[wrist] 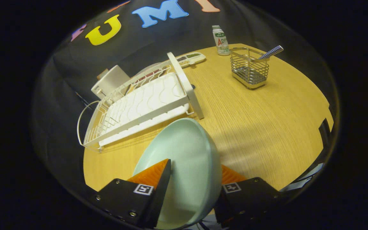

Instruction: Take the plate from the dish rack, then take the spoon from the basket and place it into the plate.

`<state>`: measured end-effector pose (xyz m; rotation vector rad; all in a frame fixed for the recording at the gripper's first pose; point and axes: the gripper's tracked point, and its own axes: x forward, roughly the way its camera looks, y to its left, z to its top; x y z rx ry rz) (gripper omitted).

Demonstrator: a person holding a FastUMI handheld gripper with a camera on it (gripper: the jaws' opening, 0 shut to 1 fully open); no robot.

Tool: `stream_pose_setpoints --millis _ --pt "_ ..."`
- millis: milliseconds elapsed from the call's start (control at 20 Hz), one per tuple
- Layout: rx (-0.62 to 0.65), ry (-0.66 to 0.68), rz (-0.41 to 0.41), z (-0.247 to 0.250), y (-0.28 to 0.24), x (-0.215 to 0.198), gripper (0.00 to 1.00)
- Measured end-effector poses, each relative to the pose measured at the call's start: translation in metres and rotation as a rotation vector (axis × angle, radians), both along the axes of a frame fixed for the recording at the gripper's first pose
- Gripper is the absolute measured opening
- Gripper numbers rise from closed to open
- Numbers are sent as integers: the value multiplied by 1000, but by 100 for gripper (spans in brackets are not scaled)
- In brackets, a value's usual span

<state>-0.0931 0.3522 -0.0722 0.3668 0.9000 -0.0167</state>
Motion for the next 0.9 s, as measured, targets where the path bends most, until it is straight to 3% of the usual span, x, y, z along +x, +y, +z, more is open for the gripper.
stream_pose_setpoints --millis 50,200,550,700,900 --pt "5 6 -3 -4 0 -3 73" --pt "-39 33 -11 -13 -16 -7 87" --pt "-109 -62 -49 10 -38 9 90" --pt "-143 -176 -155 48 -67 27 90" --pt "-168 -311 -364 100 -124 57 90"
